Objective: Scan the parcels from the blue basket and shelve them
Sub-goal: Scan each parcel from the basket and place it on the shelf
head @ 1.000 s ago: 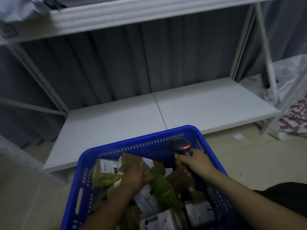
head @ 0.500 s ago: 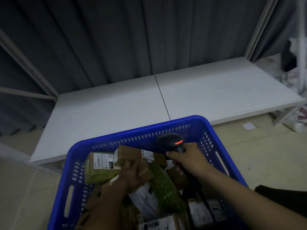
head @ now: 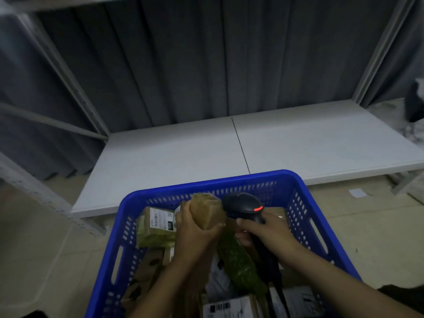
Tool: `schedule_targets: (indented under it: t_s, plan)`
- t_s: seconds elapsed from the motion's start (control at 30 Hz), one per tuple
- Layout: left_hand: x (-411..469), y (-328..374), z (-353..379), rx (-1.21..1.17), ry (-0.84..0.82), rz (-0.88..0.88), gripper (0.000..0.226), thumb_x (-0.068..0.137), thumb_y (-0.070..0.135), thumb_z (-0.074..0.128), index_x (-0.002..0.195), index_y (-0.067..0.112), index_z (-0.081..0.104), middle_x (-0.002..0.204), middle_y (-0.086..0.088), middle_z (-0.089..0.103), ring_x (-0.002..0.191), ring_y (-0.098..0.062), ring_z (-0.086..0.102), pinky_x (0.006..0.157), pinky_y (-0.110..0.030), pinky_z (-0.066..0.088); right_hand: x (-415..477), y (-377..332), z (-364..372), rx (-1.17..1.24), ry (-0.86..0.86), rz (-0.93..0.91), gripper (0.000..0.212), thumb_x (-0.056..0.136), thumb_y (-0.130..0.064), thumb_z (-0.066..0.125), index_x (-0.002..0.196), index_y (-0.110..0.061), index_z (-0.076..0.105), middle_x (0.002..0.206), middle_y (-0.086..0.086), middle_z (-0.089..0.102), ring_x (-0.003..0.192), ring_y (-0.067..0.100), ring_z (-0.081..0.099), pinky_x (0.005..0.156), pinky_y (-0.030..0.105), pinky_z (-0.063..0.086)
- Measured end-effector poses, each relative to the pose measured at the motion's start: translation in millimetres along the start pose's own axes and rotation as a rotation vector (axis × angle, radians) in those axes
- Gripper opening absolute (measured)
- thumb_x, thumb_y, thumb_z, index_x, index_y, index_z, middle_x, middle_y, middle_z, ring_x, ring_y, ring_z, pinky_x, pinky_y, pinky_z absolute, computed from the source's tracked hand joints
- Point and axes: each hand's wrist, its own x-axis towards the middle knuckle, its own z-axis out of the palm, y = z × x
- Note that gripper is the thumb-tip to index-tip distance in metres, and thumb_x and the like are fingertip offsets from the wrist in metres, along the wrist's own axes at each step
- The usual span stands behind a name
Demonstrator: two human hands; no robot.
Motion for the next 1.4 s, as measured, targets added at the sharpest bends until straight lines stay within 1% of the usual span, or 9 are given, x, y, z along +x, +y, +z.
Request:
schedule_targets:
  t_s: [0.13, 0.27, 0.4, 0.63, 0.77, 0.93, 1.03, 1.2, 1.4]
  plan:
    - [-17.8, 31.3, -17.4, -0.146, -0.015, -0.051, 0.11, 0.059, 0.059, 0.078, 0.147, 0.036, 0.015, 0.145, 0.005, 0.03, 0.132, -0.019, 0.035, 0.101, -0.04, 0.043, -10.5, -6.3, 4.3, -0.001, -0.037, -0.031, 0.025, 0.082, -0.035, 0.072, 0.102, -0.019, 0.071, 0.096, 0.005, 0.076, 0.094, 0.021, 0.071, 0.095, 0.045, 0.052]
    - [-35.1, 44.4, -42.8, -0.325, -0.243, -0.019, 0.087, 0.082, 0.036, 0.071, 0.145, 0.046, 0.012, 0.132, 0.015, 0.038, 0.116, -0.009, 0.049, 0.076, -0.023, 0.052, -13.7, -13.1, 1.9, 0.358, -0.068, 0.007, 0.028, 0.089, -0.02, 0.064, 0.114, -0.007, 0.065, 0.104, 0.01, 0.075, 0.1, 0.024, 0.071, 0.096, 0.042, 0.053]
    - [-46.4, 48.5, -56.7, -0.415, -0.4, -0.005, 0.075, 0.09, 0.025, 0.062, 0.143, 0.05, 0.015, 0.118, 0.022, 0.055, 0.115, -0.007, 0.058, 0.095, -0.036, 0.053, -13.9, -21.1, -7.6, 0.562, -0.103, 0.055, 0.015, 0.093, -0.017, 0.058, 0.099, -0.005, 0.063, 0.111, 0.018, 0.072, 0.105, 0.029, 0.069, 0.096, 0.043, 0.053]
    - [-48.3, 40.9, -45.9, -0.42, -0.17, -0.215, 0.092, 0.083, 0.019, 0.072, 0.151, 0.038, 0.013, 0.127, -0.005, 0.06, 0.109, -0.022, 0.063, 0.087, -0.04, 0.055, -14.4, -17.9, -9.6, 0.371, -0.048, 0.085, 0.025, 0.09, -0.018, 0.064, 0.107, 0.0, 0.062, 0.105, 0.02, 0.073, 0.096, 0.028, 0.072, 0.086, 0.04, 0.058]
    - [-46.2, 37.7, -47.4, -0.414, 0.022, -0.314, 0.072, 0.079, 0.032, 0.075, 0.139, 0.025, 0.037, 0.122, -0.001, 0.06, 0.104, -0.018, 0.059, 0.08, -0.033, 0.051, -20.6, -15.2, -7.0, 0.289, -0.122, 0.107, 0.019, 0.089, -0.017, 0.065, 0.103, -0.005, 0.065, 0.103, 0.021, 0.07, 0.105, 0.035, 0.068, 0.1, 0.051, 0.05]
    - [-54.7, 48.5, -39.4, -0.403, -0.102, -0.225, 0.049, 0.091, 0.035, 0.061, 0.137, 0.026, 0.045, 0.112, 0.005, 0.063, 0.1, -0.014, 0.064, 0.083, -0.036, 0.056, -24.9, -8.3, 2.3, 0.298, -0.232, 0.121, 0.023, 0.086, -0.02, 0.067, 0.104, -0.005, 0.066, 0.104, 0.017, 0.073, 0.1, 0.031, 0.07, 0.096, 0.045, 0.053]
    - [-60.7, 48.4, -32.0, -0.321, -0.229, -0.148, 0.053, 0.096, 0.028, 0.056, 0.145, 0.031, 0.037, 0.13, 0.003, 0.058, 0.107, -0.011, 0.061, 0.087, -0.03, 0.055, -24.3, -5.2, 1.2, 0.333, -0.205, 0.15, 0.021, 0.089, -0.02, 0.065, 0.104, -0.005, 0.063, 0.096, 0.012, 0.076, 0.094, 0.028, 0.072, 0.086, 0.038, 0.057]
    - [-61.0, 38.5, -40.1, -0.467, -0.465, -0.183, 0.076, 0.092, 0.011, 0.06, 0.141, 0.056, 0.024, 0.126, 0.008, 0.057, 0.104, -0.013, 0.064, 0.078, -0.031, 0.057, -22.4, -4.1, -2.9, 0.464, -0.191, 0.176, 0.017, 0.09, -0.021, 0.062, 0.087, -0.005, 0.06, 0.111, 0.023, 0.07, 0.102, 0.033, 0.07, 0.095, 0.044, 0.053]
    - [-58.3, 32.9, -47.5, -0.29, -0.633, -0.075, 0.113, 0.081, -0.002, 0.07, 0.136, 0.064, -0.003, 0.129, 0.018, 0.044, 0.103, 0.002, 0.058, 0.081, -0.029, 0.057, -23.2, -8.0, -3.7, 0.511, -0.17, 0.176, 0.015, 0.092, -0.02, 0.06, 0.091, -0.006, 0.059, 0.109, 0.02, 0.072, 0.1, 0.032, 0.071, 0.091, 0.043, 0.055]
